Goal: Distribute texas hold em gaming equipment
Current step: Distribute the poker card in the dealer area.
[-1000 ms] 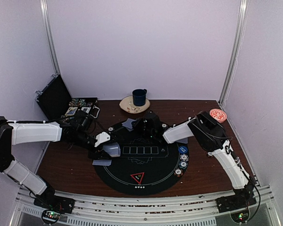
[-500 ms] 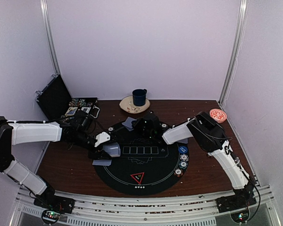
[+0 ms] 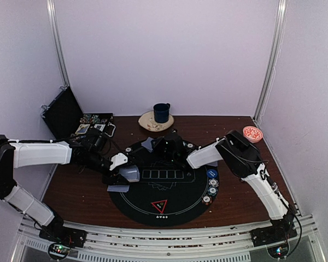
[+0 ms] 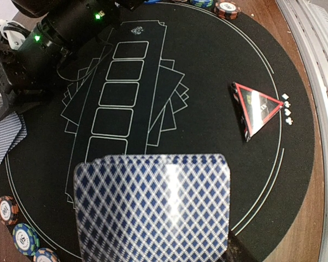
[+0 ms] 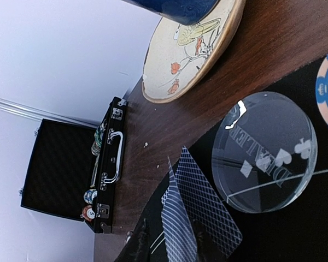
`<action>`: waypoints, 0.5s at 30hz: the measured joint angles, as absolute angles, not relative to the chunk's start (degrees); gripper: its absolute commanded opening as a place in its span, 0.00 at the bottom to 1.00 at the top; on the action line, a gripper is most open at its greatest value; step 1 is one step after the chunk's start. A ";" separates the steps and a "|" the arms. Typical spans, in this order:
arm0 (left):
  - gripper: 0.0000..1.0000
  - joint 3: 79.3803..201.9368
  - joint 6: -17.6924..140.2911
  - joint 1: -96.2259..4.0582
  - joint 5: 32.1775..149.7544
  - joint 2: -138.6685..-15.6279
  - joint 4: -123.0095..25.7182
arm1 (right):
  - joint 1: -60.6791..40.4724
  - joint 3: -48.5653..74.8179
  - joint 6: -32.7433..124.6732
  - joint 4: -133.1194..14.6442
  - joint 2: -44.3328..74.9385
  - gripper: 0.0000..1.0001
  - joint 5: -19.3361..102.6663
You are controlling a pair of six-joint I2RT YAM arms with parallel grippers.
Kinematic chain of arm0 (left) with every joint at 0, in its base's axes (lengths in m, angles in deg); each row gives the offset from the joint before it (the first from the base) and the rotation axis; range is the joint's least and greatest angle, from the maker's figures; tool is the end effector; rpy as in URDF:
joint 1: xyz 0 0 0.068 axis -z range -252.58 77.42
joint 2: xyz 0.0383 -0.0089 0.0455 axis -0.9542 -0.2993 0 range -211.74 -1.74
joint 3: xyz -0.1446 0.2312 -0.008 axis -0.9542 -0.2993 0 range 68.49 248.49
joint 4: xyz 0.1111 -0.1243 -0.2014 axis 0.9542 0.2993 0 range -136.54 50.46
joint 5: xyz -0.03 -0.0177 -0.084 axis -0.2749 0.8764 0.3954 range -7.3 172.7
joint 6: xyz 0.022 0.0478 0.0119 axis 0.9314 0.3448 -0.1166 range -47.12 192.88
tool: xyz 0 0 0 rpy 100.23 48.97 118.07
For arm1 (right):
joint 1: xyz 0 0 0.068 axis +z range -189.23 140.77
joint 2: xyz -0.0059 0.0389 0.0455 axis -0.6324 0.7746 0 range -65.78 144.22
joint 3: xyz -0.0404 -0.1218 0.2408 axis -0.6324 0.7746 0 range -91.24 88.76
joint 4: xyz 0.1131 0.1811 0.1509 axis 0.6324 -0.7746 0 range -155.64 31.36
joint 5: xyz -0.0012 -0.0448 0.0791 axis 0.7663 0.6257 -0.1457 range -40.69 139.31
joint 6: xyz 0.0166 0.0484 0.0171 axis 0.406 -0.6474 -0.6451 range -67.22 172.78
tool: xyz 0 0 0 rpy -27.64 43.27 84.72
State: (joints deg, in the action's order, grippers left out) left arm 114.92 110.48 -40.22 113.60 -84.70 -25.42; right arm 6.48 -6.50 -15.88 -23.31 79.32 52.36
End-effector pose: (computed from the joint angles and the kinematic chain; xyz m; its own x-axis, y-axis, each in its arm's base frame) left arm 0.2234 -0.1632 0.1895 -0.1436 0.7108 -0.6886 0.9832 0.1819 -0.0172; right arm 0.3831 0.3898 0.0885 -0.6959 0.6187 -0.3647 -0.0841 0.4341 0.8969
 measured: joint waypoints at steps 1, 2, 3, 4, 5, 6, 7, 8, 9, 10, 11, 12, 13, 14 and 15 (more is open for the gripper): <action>0.06 114.92 110.51 -40.22 113.60 -84.70 -25.42 | 6.55 -6.50 -15.71 -23.42 79.32 0.28 52.44; 0.06 114.92 110.51 -40.22 113.60 -84.70 -25.42 | 6.66 -6.50 -15.53 -23.55 79.30 0.30 52.60; 0.06 114.92 110.48 -40.22 113.60 -84.70 -25.42 | 6.70 -6.50 -15.45 -23.70 79.28 0.31 52.77; 0.06 114.92 110.48 -40.22 113.60 -84.70 -25.42 | 6.77 -6.50 -15.32 -23.86 79.21 0.32 52.92; 0.06 114.92 110.51 -40.22 113.60 -84.70 -25.42 | 6.81 -6.50 -14.99 -24.29 79.10 0.33 53.10; 0.06 114.92 110.48 -40.22 113.60 -84.70 -25.42 | 6.88 -6.50 -14.77 -24.75 78.97 0.33 53.29; 0.06 114.92 110.51 -40.22 113.60 -84.70 -25.42 | 6.94 -6.50 -14.51 -25.34 78.84 0.34 53.54; 0.06 114.92 110.48 -40.22 113.60 -84.70 -25.42 | 7.03 -6.50 -14.38 -25.93 78.69 0.35 53.80; 0.06 114.92 110.51 -40.22 113.60 -84.70 -25.42 | 7.12 -6.50 -14.18 -26.44 78.51 0.35 54.08; 0.06 114.92 110.51 -40.22 113.62 -84.70 -25.42 | 7.20 -6.50 -13.79 -27.40 78.23 0.35 54.48; 0.06 114.92 110.51 -40.22 113.62 -84.70 -25.42 | 7.34 -6.50 -13.35 -28.49 77.92 0.36 54.91; 0.06 114.92 110.51 -40.22 113.62 -84.70 -25.42 | 7.45 -6.50 -13.09 -29.43 77.68 0.37 55.35; 0.06 114.92 110.51 -40.22 113.62 -84.70 -25.42 | 7.55 -6.50 -12.80 -30.46 77.40 0.38 55.87; 0.06 114.92 110.51 -40.22 113.62 -84.70 -25.42 | 7.71 -6.50 -12.43 -31.40 77.11 0.39 56.35; 0.06 114.92 110.51 -40.22 113.60 -84.70 -25.42 | 7.77 -6.50 -12.06 -32.42 76.83 0.40 56.90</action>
